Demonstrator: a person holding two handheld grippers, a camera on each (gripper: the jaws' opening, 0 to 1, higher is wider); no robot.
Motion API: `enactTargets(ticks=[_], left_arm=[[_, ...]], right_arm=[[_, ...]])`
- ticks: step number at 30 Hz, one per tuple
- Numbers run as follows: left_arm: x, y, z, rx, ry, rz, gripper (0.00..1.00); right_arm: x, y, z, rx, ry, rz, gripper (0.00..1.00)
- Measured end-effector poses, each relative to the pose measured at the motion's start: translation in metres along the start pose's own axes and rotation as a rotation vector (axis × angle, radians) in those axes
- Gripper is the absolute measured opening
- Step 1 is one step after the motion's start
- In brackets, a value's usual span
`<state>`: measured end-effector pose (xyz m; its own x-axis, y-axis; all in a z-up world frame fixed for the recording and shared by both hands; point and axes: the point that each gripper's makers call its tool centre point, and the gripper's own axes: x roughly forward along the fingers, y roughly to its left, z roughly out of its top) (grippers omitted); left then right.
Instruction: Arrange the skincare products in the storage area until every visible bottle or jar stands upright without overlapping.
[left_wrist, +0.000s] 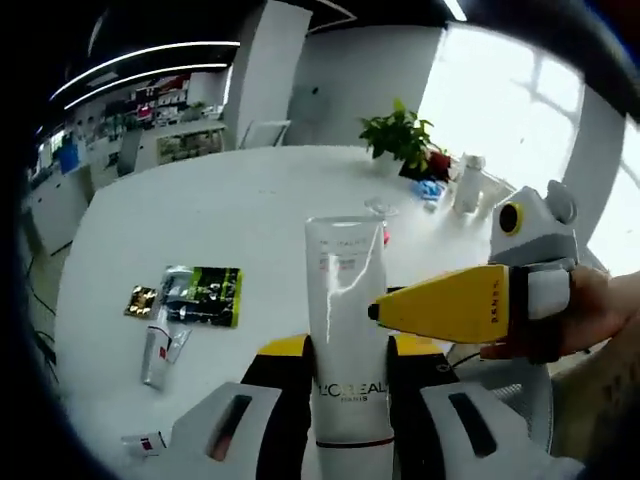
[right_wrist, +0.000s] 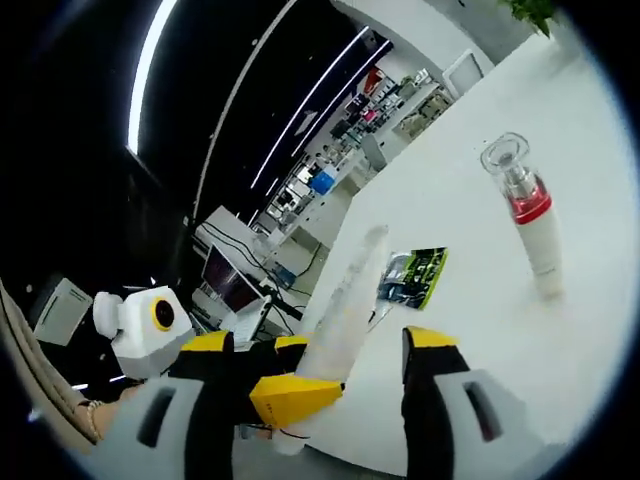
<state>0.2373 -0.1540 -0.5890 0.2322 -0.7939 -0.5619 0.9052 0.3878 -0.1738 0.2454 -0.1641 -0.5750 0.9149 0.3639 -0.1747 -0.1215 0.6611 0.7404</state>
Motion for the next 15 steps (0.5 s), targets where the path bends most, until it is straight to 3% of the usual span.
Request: enactTargets(ticks=[2, 7, 11, 13, 15], left_arm=[[-0.007, 0.000, -0.004, 0.044, 0.009, 0.017, 0.26], [-0.017, 0.000, -0.009, 0.045, 0.002, 0.020, 0.26], [-0.022, 0.003, -0.009, 0.064, -0.001, 0.035, 0.26], [-0.025, 0.005, -0.008, 0.067, -0.001, 0.038, 0.26], [-0.029, 0.006, -0.009, 0.071, -0.001, 0.044, 0.26]], right_arm=[[0.004, 0.004, -0.004, 0.002, 0.001, 0.007, 0.61], [0.011, 0.013, -0.015, 0.004, 0.032, 0.028, 0.42], [0.015, 0.019, -0.020, -0.015, 0.045, 0.028, 0.35], [0.016, 0.014, -0.021, -0.019, 0.049, 0.005, 0.26], [0.018, 0.018, -0.022, 0.014, 0.052, 0.027, 0.24]])
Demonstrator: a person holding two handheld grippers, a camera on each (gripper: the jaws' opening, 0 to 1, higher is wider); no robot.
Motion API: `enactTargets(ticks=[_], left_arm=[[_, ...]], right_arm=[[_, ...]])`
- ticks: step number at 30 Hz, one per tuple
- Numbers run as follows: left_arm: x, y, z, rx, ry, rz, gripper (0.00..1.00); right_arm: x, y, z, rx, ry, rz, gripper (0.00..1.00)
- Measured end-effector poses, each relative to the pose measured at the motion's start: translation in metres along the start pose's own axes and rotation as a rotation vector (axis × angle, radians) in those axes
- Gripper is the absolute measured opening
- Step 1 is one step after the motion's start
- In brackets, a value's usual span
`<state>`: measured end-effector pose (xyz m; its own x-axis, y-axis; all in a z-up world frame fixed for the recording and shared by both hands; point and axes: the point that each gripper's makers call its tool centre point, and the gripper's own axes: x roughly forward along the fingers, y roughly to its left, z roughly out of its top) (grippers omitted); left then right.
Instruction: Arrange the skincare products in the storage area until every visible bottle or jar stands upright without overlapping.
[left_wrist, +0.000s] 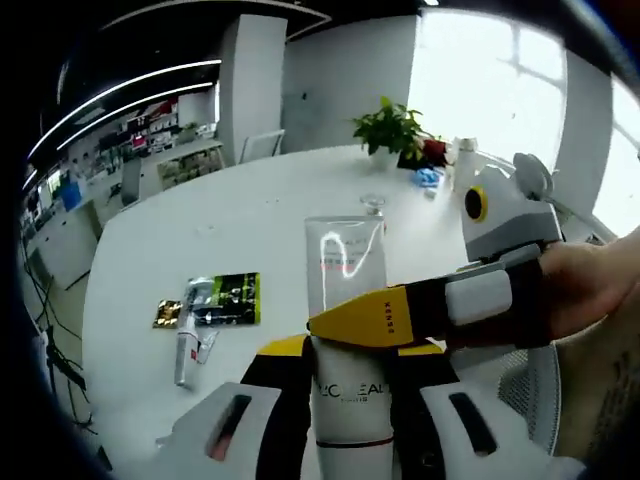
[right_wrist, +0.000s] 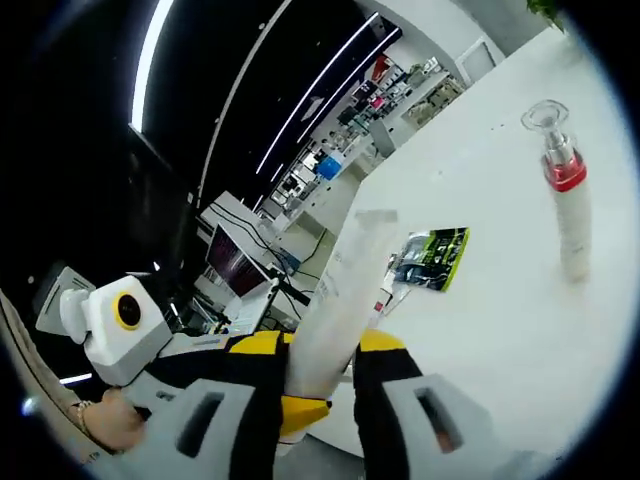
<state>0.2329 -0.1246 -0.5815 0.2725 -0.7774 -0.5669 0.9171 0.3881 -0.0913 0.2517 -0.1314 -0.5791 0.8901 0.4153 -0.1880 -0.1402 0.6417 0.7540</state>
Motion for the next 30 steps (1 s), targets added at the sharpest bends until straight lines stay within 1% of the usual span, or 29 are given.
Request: enactTargets(ticks=[2, 4, 5, 6, 7, 8, 10, 12, 13, 15, 17, 18, 19, 21, 22, 23, 24, 25, 26, 27, 28, 29, 30], left_arm=[[-0.002, 0.001, -0.002, 0.013, 0.001, 0.003, 0.27], [-0.003, 0.003, -0.004, -0.002, 0.000, 0.000, 0.28], [-0.003, 0.003, -0.004, -0.006, -0.002, -0.005, 0.28], [-0.003, 0.003, -0.006, -0.011, 0.004, -0.013, 0.29], [-0.003, 0.003, -0.007, -0.016, 0.005, -0.019, 0.29], [-0.005, 0.003, -0.006, -0.023, -0.004, -0.027, 0.29], [-0.007, 0.002, -0.004, -0.014, -0.018, -0.050, 0.29], [-0.008, 0.001, -0.002, 0.002, -0.023, -0.068, 0.29], [-0.010, 0.002, -0.001, 0.019, -0.023, -0.079, 0.30], [-0.013, 0.002, -0.004, 0.035, 0.006, -0.101, 0.37], [-0.019, 0.003, -0.004, 0.031, 0.012, -0.131, 0.43], [-0.022, 0.005, -0.004, 0.035, 0.010, -0.132, 0.44], [-0.027, 0.007, -0.003, 0.050, 0.009, -0.152, 0.44], [-0.034, 0.008, 0.001, 0.043, 0.009, -0.186, 0.45], [-0.039, 0.007, 0.005, 0.058, 0.007, -0.218, 0.47], [-0.042, 0.007, 0.009, 0.071, 0.005, -0.227, 0.47], [-0.047, 0.008, 0.012, 0.143, 0.018, -0.244, 0.47], [-0.050, 0.007, 0.014, 0.188, 0.030, -0.265, 0.47], [-0.054, 0.003, 0.016, 0.232, 0.051, -0.308, 0.47], [-0.057, 0.000, 0.019, 0.246, 0.051, -0.335, 0.48], [-0.061, -0.003, 0.028, 0.247, 0.033, -0.367, 0.48], [-0.064, -0.007, 0.034, 0.243, 0.020, -0.398, 0.47], [-0.068, -0.012, 0.043, 0.237, 0.004, -0.438, 0.46]], right_arm=[[0.001, 0.004, -0.001, -0.023, 0.003, 0.008, 0.21], [0.001, 0.013, 0.001, -0.065, -0.002, 0.040, 0.16], [0.001, 0.011, 0.000, -0.150, 0.017, 0.030, 0.15], [0.001, 0.011, -0.002, -0.172, 0.036, 0.022, 0.15], [0.002, 0.013, -0.004, -0.159, 0.046, 0.024, 0.14], [0.002, 0.013, -0.003, -0.155, 0.041, 0.026, 0.14], [0.001, 0.014, -0.001, -0.166, 0.040, 0.039, 0.13], [0.000, 0.016, 0.001, -0.202, 0.044, 0.047, 0.13], [-0.001, 0.016, 0.004, -0.234, 0.047, 0.049, 0.13], [-0.003, 0.018, 0.008, -0.271, 0.058, 0.070, 0.13], [-0.005, 0.020, 0.013, -0.344, 0.067, 0.096, 0.13], [-0.006, 0.021, 0.015, -0.377, 0.075, 0.111, 0.13], [-0.006, 0.023, 0.016, -0.405, 0.087, 0.131, 0.13], [-0.008, 0.026, 0.017, -0.458, 0.108, 0.161, 0.13], [-0.009, 0.029, 0.016, -0.510, 0.134, 0.200, 0.13], [-0.010, 0.031, 0.015, -0.536, 0.154, 0.223, 0.13], [-0.012, 0.035, 0.012, -0.580, 0.191, 0.268, 0.13], [-0.013, 0.038, 0.009, -0.606, 0.216, 0.299, 0.13], [-0.014, 0.043, 0.008, -0.637, 0.232, 0.333, 0.13], [-0.016, 0.049, 0.005, -0.657, 0.248, 0.380, 0.13], [-0.018, 0.054, 0.001, -0.676, 0.276, 0.419, 0.13], [-0.019, 0.056, -0.001, -0.691, 0.291, 0.435, 0.13], [-0.020, 0.060, -0.006, -0.734, 0.324, 0.471, 0.13]])
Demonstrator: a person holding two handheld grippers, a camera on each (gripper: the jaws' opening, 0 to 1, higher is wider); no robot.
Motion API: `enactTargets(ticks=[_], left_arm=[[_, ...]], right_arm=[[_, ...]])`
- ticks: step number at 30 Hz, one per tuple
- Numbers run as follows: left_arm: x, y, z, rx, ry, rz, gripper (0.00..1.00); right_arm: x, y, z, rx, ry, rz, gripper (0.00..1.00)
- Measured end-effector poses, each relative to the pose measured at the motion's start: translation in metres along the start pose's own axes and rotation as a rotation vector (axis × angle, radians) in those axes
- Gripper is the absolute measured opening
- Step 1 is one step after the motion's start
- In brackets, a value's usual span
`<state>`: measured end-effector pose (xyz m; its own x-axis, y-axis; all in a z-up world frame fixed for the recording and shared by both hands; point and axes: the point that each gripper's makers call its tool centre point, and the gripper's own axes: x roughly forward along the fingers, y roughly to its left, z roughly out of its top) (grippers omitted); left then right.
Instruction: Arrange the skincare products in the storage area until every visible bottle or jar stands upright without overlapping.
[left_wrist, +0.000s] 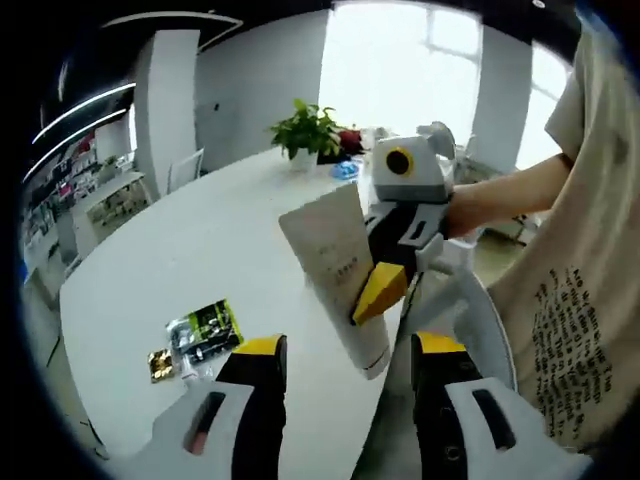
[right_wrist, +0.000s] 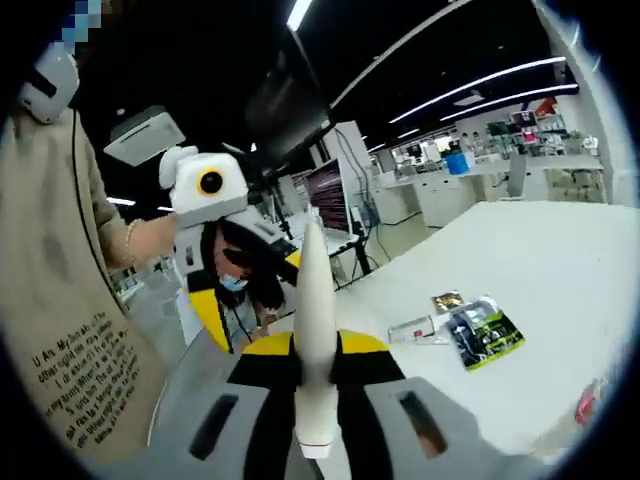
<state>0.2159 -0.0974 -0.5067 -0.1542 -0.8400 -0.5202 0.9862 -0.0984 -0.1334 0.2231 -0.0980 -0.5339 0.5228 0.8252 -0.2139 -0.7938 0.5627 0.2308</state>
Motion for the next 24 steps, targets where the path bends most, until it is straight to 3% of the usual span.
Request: enactTargets(ticks=[4, 8, 14, 16, 20, 24], left_arm=[[0.000, -0.003, 0.017, 0.055, -0.009, -0.050, 0.40], [0.008, -0.008, 0.016, 0.087, 0.029, -0.102, 0.26], [0.018, -0.017, 0.012, 0.128, 0.055, -0.131, 0.18], [0.019, -0.020, 0.008, 0.133, 0.077, -0.149, 0.12], [0.019, -0.026, 0.009, 0.099, 0.068, -0.164, 0.08], [0.017, -0.025, 0.014, 0.091, 0.055, -0.152, 0.06]], right_arm=[[0.008, 0.011, -0.004, -0.053, 0.058, 0.068, 0.13], [0.013, 0.018, -0.002, -0.078, 0.066, 0.107, 0.13], [0.015, 0.027, -0.004, -0.114, 0.094, 0.164, 0.13], [0.015, 0.030, -0.006, -0.128, 0.110, 0.183, 0.13], [0.012, 0.033, -0.006, -0.160, 0.125, 0.206, 0.14], [0.009, 0.032, 0.000, -0.165, 0.088, 0.187, 0.17]])
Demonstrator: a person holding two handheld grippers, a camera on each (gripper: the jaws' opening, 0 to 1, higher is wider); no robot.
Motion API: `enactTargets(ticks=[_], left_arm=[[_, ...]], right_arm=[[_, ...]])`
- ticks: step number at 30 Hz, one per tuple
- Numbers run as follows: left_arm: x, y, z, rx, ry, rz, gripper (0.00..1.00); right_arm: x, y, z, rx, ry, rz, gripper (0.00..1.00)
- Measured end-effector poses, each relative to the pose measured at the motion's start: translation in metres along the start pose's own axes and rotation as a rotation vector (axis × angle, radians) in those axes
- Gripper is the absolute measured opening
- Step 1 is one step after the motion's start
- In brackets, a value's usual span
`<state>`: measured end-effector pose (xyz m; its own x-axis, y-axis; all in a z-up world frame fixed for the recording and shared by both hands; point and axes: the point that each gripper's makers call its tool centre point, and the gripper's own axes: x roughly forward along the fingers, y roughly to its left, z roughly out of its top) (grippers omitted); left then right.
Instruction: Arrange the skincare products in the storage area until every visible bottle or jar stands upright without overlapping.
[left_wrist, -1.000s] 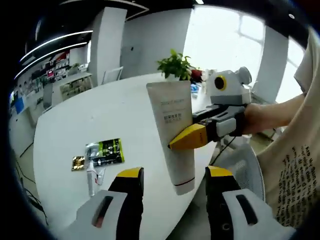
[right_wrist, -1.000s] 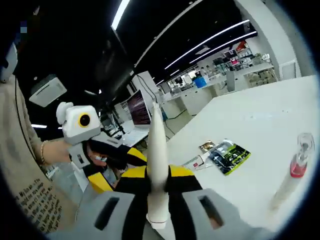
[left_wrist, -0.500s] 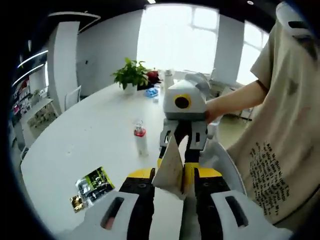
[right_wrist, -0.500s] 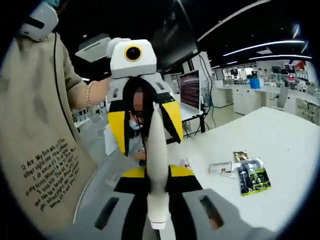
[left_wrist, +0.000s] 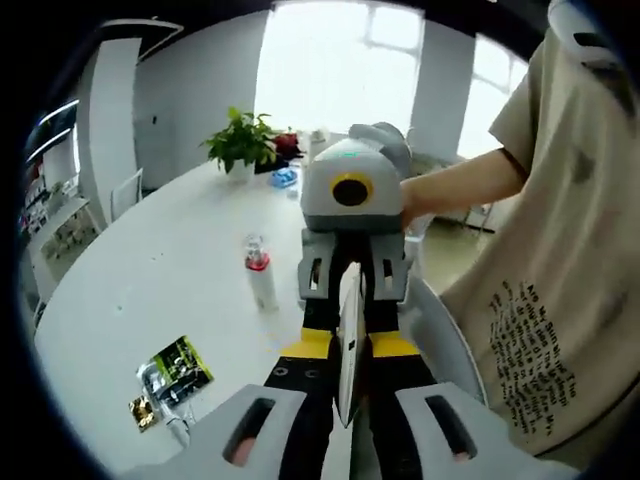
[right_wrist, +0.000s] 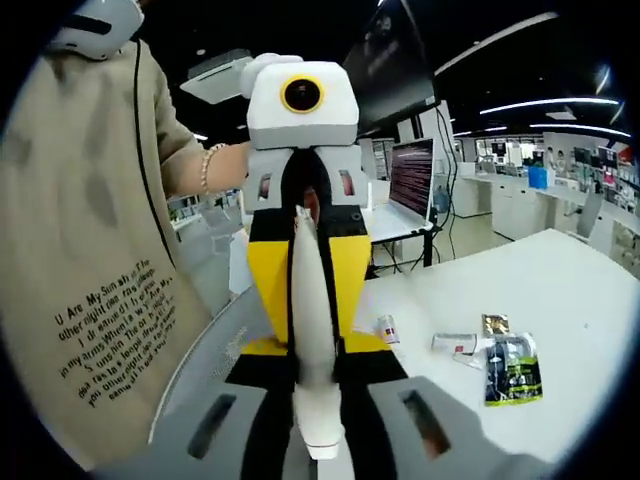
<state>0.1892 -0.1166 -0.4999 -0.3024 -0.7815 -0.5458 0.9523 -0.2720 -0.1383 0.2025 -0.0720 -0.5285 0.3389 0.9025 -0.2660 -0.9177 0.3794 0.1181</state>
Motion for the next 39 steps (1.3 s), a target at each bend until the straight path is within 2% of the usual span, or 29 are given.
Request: enactTargets(ticks=[4, 5, 8, 10, 12, 13, 15, 18, 23, 25, 26, 27, 29, 32, 36, 39], left_arm=[[-0.003, 0.001, 0.010, -0.032, -0.023, -0.004, 0.05], [-0.003, 0.001, 0.011, -0.040, -0.020, -0.010, 0.05], [-0.006, -0.002, 0.021, -0.020, -0.026, -0.018, 0.04], [-0.008, -0.003, 0.029, -0.004, -0.033, -0.022, 0.04], [-0.008, -0.005, 0.033, 0.008, -0.028, -0.032, 0.03], [-0.008, -0.006, 0.035, 0.015, -0.032, -0.032, 0.03], [-0.008, -0.007, 0.039, 0.018, -0.046, -0.053, 0.02], [-0.009, -0.008, 0.047, 0.038, -0.073, -0.062, 0.01], [-0.004, -0.011, 0.050, 0.097, -0.074, -0.067, 0.03], [0.001, -0.012, 0.043, 0.155, -0.019, -0.066, 0.05], [0.004, -0.011, 0.036, 0.173, 0.023, -0.066, 0.06], [0.009, -0.009, 0.024, 0.205, 0.089, -0.055, 0.09], [0.020, -0.011, 0.012, 0.243, 0.154, -0.051, 0.12], [0.029, -0.008, 0.009, 0.226, 0.151, -0.054, 0.13], [0.037, -0.005, 0.010, 0.201, 0.163, -0.070, 0.12], [0.047, -0.002, 0.009, 0.212, 0.178, -0.072, 0.11]], right_arm=[[-0.002, -0.002, 0.004, 0.030, -0.074, -0.057, 0.20], [-0.002, -0.001, 0.000, 0.039, -0.066, -0.067, 0.20], [-0.001, -0.001, -0.024, 0.041, 0.022, -0.100, 0.25], [0.000, 0.001, -0.030, 0.061, 0.008, -0.116, 0.27], [-0.002, -0.003, -0.027, 0.078, -0.037, -0.158, 0.22], [-0.002, -0.001, -0.026, 0.088, -0.045, -0.155, 0.22], [-0.002, -0.007, -0.029, 0.055, -0.018, -0.201, 0.21], [-0.003, -0.006, -0.033, 0.056, -0.001, -0.187, 0.19], [-0.012, -0.008, -0.036, 0.051, 0.003, -0.207, 0.16], [-0.015, -0.008, -0.038, 0.043, 0.015, -0.213, 0.15], [-0.016, -0.009, -0.038, 0.040, 0.016, -0.215, 0.15], [-0.018, -0.008, -0.037, 0.037, 0.013, -0.217, 0.15], [-0.022, -0.008, -0.031, 0.033, -0.003, -0.217, 0.15], [-0.026, -0.010, -0.030, 0.004, 0.018, -0.230, 0.15], [-0.036, -0.012, -0.037, 0.002, 0.037, -0.233, 0.15], [-0.043, -0.015, -0.045, -0.006, 0.066, -0.246, 0.15]])
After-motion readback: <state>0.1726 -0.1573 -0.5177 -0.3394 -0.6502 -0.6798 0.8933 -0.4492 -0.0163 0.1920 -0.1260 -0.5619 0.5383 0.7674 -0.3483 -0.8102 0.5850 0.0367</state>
